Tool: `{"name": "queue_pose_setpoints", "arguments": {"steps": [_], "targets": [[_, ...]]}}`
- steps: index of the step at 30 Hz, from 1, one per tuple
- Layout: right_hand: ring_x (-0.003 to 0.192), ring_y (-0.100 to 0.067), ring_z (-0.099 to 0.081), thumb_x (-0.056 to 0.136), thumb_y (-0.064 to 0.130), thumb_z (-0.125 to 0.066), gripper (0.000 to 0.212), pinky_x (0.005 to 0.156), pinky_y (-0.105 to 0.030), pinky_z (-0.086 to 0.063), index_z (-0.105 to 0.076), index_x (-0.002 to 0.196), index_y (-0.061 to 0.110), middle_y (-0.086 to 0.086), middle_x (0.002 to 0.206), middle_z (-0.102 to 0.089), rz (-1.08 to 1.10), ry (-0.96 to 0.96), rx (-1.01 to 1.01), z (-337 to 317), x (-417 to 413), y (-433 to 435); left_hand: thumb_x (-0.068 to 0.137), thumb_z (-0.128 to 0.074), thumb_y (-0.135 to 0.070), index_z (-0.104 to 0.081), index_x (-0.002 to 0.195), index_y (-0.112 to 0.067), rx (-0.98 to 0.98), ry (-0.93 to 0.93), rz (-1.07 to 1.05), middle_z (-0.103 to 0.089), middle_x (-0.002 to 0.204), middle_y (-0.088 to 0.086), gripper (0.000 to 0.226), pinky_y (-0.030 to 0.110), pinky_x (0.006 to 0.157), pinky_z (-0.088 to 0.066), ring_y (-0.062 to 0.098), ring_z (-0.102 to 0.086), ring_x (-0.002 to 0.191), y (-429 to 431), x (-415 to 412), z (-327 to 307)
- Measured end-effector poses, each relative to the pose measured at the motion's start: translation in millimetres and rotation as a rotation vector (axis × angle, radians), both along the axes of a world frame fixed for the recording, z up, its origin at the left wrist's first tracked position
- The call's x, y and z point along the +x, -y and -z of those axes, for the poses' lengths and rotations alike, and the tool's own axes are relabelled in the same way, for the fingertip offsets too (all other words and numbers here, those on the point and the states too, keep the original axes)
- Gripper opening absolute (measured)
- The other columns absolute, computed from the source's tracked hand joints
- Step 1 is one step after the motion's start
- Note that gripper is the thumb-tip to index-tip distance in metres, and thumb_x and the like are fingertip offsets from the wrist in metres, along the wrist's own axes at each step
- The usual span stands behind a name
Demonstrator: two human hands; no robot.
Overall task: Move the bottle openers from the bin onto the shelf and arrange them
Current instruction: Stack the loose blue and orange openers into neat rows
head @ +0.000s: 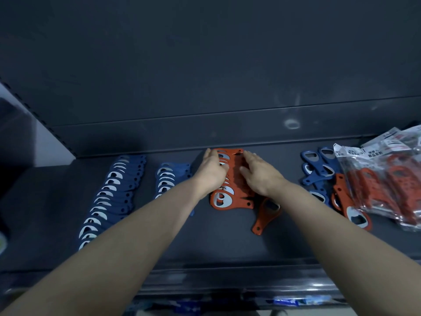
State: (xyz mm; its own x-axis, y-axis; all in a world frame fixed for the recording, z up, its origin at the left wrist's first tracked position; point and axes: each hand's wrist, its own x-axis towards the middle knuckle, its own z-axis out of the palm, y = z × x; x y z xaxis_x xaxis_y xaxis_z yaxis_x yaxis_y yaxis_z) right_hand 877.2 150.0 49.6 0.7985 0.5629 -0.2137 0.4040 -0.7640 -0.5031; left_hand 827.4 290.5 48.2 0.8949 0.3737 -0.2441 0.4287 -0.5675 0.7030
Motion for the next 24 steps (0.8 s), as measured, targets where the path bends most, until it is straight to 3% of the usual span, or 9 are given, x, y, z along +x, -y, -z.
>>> {"name": "queue_pose_setpoints", "arguments": {"steps": [5, 9, 11, 14, 18, 24], "targets": [[0.148, -0.016, 0.003, 0.103, 0.031, -0.029, 0.062, 0.119, -0.034, 0.002, 0.0, 0.153, 0.009, -0.007, 0.161, 0.001, -0.007, -0.044, -0.021, -0.5, 9.8, -10.2, 0.101, -0.043, -0.025, -0.009, 0.154, -0.011, 0.023, -0.026, -0.008, 0.0, 0.163, 0.003, 0.065, 0.03, 0.119, -0.011, 0.018, -0.007, 0.149, -6.6, 13.1, -6.0], [0.148, -0.017, 0.0, 0.103, 0.032, -0.03, 0.059, 0.12, -0.036, 0.002, -0.007, 0.153, 0.01, -0.008, 0.16, -0.009, 0.002, -0.035, -0.016, 1.3, 13.6, -14.8, 0.1, -0.048, -0.024, -0.012, 0.154, -0.014, -0.028, -0.056, 0.02, -0.019, 0.159, 0.009, 0.065, 0.038, 0.114, -0.033, 0.025, -0.031, 0.141, -4.4, 18.6, -6.4], [0.148, -0.021, -0.006, 0.102, 0.031, -0.032, 0.058, 0.12, -0.038, 0.0, -0.012, 0.152, 0.011, -0.01, 0.159, -0.015, 0.039, -0.016, -0.015, 1.3, 13.4, -11.8, 0.099, -0.048, -0.021, -0.013, 0.154, -0.017, -0.048, -0.032, 0.025, -0.022, 0.158, 0.007, 0.065, 0.038, 0.112, -0.036, 0.024, -0.035, 0.139, -6.4, 17.0, -4.8], [0.143, -0.027, -0.021, 0.101, 0.036, -0.031, 0.055, 0.12, -0.044, -0.006, -0.019, 0.152, 0.016, -0.009, 0.153, -0.026, 0.077, 0.078, -0.074, 3.3, 12.1, -4.5, 0.101, -0.044, -0.024, -0.013, 0.154, -0.015, 0.136, -0.013, 0.117, -0.013, 0.161, 0.002, 0.062, 0.034, 0.119, -0.023, 0.02, -0.021, 0.146, -11.6, 11.8, -1.8], [0.148, -0.017, -0.002, 0.102, 0.042, -0.027, 0.055, 0.118, -0.051, -0.001, -0.015, 0.153, 0.025, 0.005, 0.16, -0.011, -0.013, 0.086, -0.131, 4.2, 13.0, -5.2, 0.102, -0.037, -0.036, -0.015, 0.154, -0.014, 0.312, -0.036, 0.27, -0.011, 0.162, 0.002, 0.06, 0.034, 0.121, -0.013, 0.019, -0.013, 0.148, -14.4, 12.0, -0.6], [0.148, -0.018, -0.002, 0.101, 0.043, -0.026, 0.055, 0.119, -0.048, -0.003, -0.022, 0.151, 0.021, 0.002, 0.159, -0.017, 0.007, 0.14, -0.18, 1.0, 14.4, -7.5, 0.102, -0.035, -0.038, -0.032, 0.149, -0.019, 0.41, -0.035, 0.357, -0.019, 0.16, 0.001, 0.051, 0.039, 0.12, -0.017, 0.024, -0.019, 0.146, -17.1, 12.7, -2.9]]}}
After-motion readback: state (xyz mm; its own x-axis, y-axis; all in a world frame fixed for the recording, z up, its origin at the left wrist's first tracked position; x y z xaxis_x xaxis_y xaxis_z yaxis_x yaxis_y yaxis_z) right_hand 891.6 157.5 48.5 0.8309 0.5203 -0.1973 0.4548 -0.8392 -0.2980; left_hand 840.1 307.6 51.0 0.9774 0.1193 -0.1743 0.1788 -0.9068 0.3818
